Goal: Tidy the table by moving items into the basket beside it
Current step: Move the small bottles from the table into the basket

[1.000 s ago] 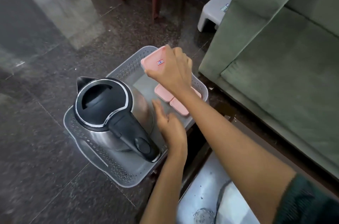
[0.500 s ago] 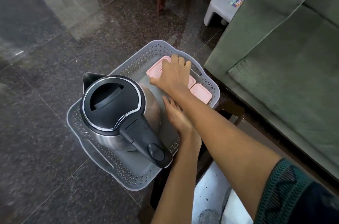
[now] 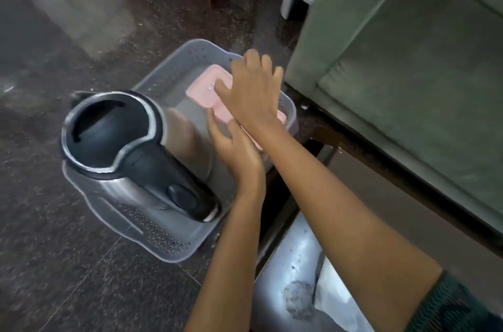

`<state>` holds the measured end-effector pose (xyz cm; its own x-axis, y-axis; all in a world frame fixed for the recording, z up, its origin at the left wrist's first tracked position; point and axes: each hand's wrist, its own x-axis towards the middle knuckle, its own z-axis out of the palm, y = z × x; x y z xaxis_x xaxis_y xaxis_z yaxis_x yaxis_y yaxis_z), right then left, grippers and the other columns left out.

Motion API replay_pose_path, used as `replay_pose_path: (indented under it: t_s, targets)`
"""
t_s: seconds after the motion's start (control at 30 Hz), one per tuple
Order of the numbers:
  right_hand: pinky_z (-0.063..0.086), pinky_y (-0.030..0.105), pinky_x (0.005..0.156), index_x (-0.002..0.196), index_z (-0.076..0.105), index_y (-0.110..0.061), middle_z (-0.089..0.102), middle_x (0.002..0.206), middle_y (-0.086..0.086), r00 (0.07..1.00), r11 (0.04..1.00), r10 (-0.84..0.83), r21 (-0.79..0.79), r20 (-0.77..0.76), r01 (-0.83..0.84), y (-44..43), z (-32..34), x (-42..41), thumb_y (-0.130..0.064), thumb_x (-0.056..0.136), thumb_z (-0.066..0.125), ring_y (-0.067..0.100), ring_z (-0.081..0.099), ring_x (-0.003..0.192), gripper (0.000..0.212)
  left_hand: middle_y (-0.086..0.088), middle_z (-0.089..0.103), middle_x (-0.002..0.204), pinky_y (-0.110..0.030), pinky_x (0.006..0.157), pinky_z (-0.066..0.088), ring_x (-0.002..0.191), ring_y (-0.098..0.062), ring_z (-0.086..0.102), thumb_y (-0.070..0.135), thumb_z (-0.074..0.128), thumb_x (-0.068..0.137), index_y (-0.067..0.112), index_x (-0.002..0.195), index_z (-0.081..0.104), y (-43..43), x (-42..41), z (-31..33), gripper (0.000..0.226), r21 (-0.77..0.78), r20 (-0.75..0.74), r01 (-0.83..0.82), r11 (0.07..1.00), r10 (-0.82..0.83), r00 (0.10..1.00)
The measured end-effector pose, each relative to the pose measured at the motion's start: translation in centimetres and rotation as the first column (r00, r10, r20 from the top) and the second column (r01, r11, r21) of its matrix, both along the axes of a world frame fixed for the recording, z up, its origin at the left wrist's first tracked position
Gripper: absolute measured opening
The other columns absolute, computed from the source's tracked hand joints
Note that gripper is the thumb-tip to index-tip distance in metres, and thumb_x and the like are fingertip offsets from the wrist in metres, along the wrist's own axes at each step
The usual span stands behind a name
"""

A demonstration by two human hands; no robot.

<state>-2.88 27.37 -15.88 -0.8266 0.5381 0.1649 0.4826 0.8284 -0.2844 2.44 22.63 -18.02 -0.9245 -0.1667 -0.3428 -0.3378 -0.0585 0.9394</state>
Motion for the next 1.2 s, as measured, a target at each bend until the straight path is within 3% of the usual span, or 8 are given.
replay_pose_path:
  t_s: [0.13, 0.23, 0.47, 0.6, 0.8, 0.87, 1.0, 1.2]
  targets:
    - [0.026, 0.042, 0.098, 0.089, 0.066, -0.016, 0.062, 0.096, 0.003, 0.960, 0.974, -0.209, -0.125, -0.186, 0.188, 2.8, 1.0, 7.4, -0.024, 0.082, 0.052, 0.025, 0.052, 0.097, 0.018, -0.006, 0.060, 0.124, -0.040, 0.106, 0.036, 0.119, -0.019, 0.052, 0.005, 0.042, 0.075, 0.008, 0.117, 0.059, 0.8, 3.9, 1.6, 0.046, -0.352, -0.445, 0.088, 0.932, -0.249, 0.860]
    - [0.027, 0.044, 0.096, 0.086, 0.067, -0.015, 0.065, 0.092, 0.005, 0.915, 0.934, -0.342, -0.188, -0.215, 0.305, 4.6, 0.6, 14.4, -0.020, 0.078, 0.057, 0.027, 0.054, 0.094, 0.014, -0.007, 0.066, 0.110, -0.048, 0.097, 0.041, 0.107, -0.025, 0.058, 0.002, 0.041, 0.072, 0.006, 0.100, 0.065, 2.5, 8.2, 2.2, 0.037, -0.413, -0.551, 0.264, 0.872, -0.470, 0.690]
    - [0.036, 0.022, 0.074, 0.084, 0.067, -0.003, 0.064, 0.091, 0.012, 0.810, 0.783, -0.542, -0.483, -0.222, 0.392, 6.5, -1.1, 32.3, -0.005, 0.074, 0.053, 0.031, 0.058, 0.088, 0.017, 0.000, 0.065, 0.111, -0.033, 0.095, 0.048, 0.105, -0.012, 0.061, -0.001, 0.042, 0.080, 0.022, 0.112, 0.059, 5.0, 21.8, -0.4, 0.043, -0.311, -0.270, 0.728, 0.611, -0.791, 0.548]
    - [0.042, 0.022, 0.079, 0.085, 0.066, -0.003, 0.065, 0.091, 0.009, 0.761, 0.743, -0.601, -0.519, -0.243, 0.422, 5.7, -1.4, 42.3, -0.010, 0.078, 0.047, 0.027, 0.060, 0.087, 0.022, 0.001, 0.066, 0.109, -0.031, 0.092, 0.050, 0.101, -0.011, 0.062, -0.006, 0.048, 0.083, 0.023, 0.111, 0.060, 6.4, 27.8, -3.3, 0.042, -0.362, -0.080, 0.876, 0.318, -0.947, 0.311]
    - [0.037, 0.009, 0.091, 0.088, 0.069, -0.004, 0.069, 0.092, 0.007, 0.726, 0.717, -0.648, -0.510, -0.232, 0.476, 4.6, -2.2, 51.5, -0.009, 0.079, 0.045, 0.010, 0.056, 0.093, 0.026, -0.005, 0.064, 0.118, -0.039, 0.097, 0.042, 0.107, -0.024, 0.059, 0.018, 0.060, 0.085, 0.016, 0.121, 0.061, 10.5, 34.5, -7.2, 0.036, -0.605, 0.088, 0.785, -0.135, -0.991, -0.102]
    - [0.037, 0.009, 0.092, 0.089, 0.069, -0.004, 0.069, 0.093, 0.007, 0.727, 0.716, -0.650, -0.498, -0.221, 0.489, 4.9, -2.7, 53.3, -0.008, 0.080, 0.045, 0.015, 0.059, 0.094, 0.027, -0.002, 0.059, 0.126, -0.038, 0.098, 0.031, 0.115, -0.026, 0.052, 0.024, 0.059, 0.086, 0.022, 0.127, 0.056, 11.8, 36.0, -8.2, 0.042, -0.708, 0.197, 0.659, -0.251, -0.968, -0.157]
    - [0.036, 0.006, 0.088, 0.089, 0.069, -0.003, 0.069, 0.094, 0.007, 0.730, 0.721, -0.651, -0.471, -0.209, 0.508, 5.6, -2.9, 55.4, -0.006, 0.078, 0.044, 0.021, 0.063, 0.090, 0.027, 0.002, 0.060, 0.122, -0.036, 0.095, 0.021, 0.115, -0.023, 0.048, 0.033, 0.060, 0.085, 0.028, 0.124, 0.059, 12.9, 37.8, -10.1, 0.039, -0.805, 0.255, 0.516, -0.293, -0.956, -0.145]
    - [0.044, 0.015, 0.084, 0.090, 0.069, -0.004, 0.069, 0.094, 0.007, 0.729, 0.713, -0.647, -0.517, -0.224, 0.474, 6.5, -3.0, 56.8, -0.006, 0.079, 0.045, 0.021, 0.064, 0.090, 0.027, 0.006, 0.067, 0.096, -0.034, 0.086, 0.019, 0.095, -0.022, 0.054, 0.045, 0.040, 0.085, 0.032, 0.089, 0.071, 13.2, 39.0, -11.0, 0.034, -0.870, 0.215, 0.421, -0.257, -0.966, -0.145]
